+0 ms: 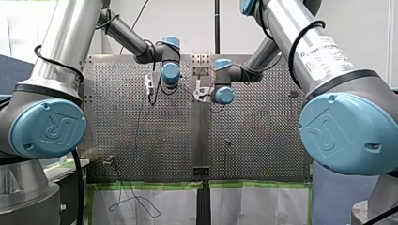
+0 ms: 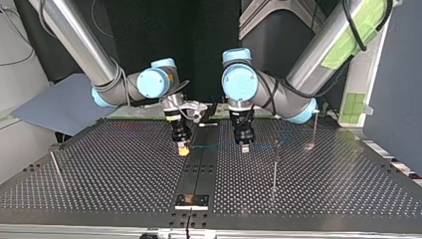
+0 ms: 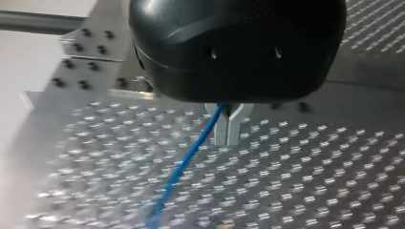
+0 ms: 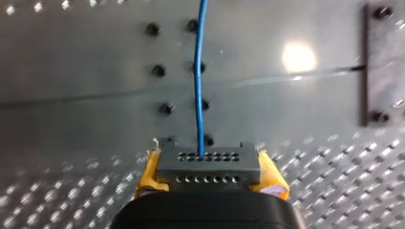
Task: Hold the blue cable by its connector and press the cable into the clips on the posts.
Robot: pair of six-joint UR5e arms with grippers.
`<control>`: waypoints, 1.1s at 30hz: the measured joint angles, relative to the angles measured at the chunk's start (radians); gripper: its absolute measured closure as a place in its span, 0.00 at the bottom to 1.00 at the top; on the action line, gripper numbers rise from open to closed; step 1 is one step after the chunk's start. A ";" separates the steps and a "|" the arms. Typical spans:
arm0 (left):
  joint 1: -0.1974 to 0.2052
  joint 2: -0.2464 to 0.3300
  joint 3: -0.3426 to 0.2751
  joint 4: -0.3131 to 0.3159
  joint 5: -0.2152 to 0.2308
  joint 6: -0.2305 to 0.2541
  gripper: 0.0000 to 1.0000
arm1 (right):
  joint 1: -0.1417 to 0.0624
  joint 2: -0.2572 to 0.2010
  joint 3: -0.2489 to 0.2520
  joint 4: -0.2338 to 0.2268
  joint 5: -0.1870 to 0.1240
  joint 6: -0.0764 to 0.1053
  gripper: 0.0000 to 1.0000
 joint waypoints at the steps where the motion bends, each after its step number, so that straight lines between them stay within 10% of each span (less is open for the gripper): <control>1: -0.002 -0.009 -0.003 0.002 0.000 -0.002 0.98 | -0.003 -0.003 0.009 0.000 0.000 0.003 1.00; 11: -0.017 -0.037 -0.067 0.082 0.008 -0.007 0.98 | -0.031 -0.077 0.099 -0.053 0.006 0.043 1.00; 19: -0.047 -0.076 -0.096 0.130 0.007 0.007 0.98 | -0.042 -0.093 0.177 -0.117 0.037 0.036 1.00; 33: -0.111 -0.123 -0.106 0.180 -0.024 -0.008 0.98 | -0.044 -0.072 0.311 -0.086 0.105 0.028 1.00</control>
